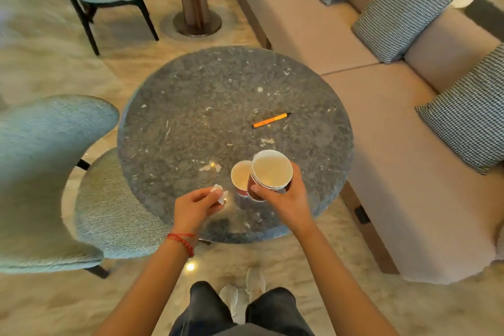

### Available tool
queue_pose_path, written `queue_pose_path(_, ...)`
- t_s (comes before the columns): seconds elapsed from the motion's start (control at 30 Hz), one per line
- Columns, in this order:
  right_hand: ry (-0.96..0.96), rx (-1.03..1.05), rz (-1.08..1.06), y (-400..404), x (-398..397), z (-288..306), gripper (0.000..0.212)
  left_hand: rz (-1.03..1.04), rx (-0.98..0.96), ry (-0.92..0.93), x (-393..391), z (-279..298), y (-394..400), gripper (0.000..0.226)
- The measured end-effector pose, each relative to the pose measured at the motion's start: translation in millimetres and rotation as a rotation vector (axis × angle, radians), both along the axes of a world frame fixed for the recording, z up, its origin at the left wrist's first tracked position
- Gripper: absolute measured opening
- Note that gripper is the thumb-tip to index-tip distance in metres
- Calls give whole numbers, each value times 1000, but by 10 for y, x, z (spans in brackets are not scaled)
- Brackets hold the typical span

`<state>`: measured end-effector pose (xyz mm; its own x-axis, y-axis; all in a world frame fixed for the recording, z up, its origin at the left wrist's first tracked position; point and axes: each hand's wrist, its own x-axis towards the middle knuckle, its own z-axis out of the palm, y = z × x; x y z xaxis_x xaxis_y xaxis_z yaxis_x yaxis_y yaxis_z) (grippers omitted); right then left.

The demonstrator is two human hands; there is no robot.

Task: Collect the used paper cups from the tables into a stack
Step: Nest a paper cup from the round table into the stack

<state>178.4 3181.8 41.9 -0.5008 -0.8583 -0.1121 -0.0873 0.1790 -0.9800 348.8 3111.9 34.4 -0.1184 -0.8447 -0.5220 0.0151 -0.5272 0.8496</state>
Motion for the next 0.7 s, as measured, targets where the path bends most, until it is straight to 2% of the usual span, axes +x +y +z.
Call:
queue_pose_path(0.3,17,70,222,-544,-27,-177,71,175,16,-15,144,-58,-83,8)
queue_pose_path(0.7,-8,149,233,-543,29,-566,81,230,91,-31,247,-188,-69,6)
